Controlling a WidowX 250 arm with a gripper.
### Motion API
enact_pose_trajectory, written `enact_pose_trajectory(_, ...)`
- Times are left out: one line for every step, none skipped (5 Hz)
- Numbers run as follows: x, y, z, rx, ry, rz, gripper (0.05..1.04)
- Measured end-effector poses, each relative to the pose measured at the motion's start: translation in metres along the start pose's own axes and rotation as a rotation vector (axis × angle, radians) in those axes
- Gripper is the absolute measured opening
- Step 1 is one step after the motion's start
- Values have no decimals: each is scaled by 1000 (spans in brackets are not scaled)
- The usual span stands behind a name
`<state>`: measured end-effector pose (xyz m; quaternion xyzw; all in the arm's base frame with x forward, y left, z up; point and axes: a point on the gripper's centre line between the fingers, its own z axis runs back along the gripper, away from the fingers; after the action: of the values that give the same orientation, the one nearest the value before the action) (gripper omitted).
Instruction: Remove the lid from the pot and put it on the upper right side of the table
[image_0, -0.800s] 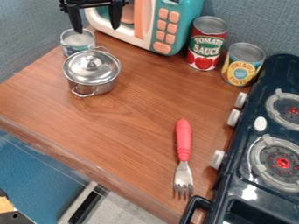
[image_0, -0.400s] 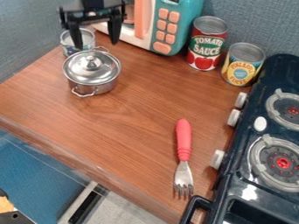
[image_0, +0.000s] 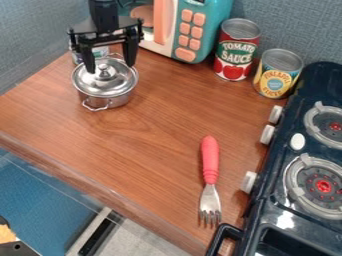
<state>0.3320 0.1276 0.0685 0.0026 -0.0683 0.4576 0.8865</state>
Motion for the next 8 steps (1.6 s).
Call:
enact_pose_trajectory(7,4,-7,9,7,31,1000)
enact_pose_trajectory(8,4,-14,26,12,47,963)
enact_pose_trajectory(13,5,-13,28,-16,62,691)
enact_pose_trajectory(13,6,-15,30,-27,64,382)
enact_pose_trajectory(11,5,-14,34,-33,51,285)
enact_pose_trajectory(0,1,-12,35,30,-28,285)
enact_pose_trajectory(-9,-19,19,-20,1,-70,285)
enact_pose_trajectory(-18,-43,41,-65,12,-110,285)
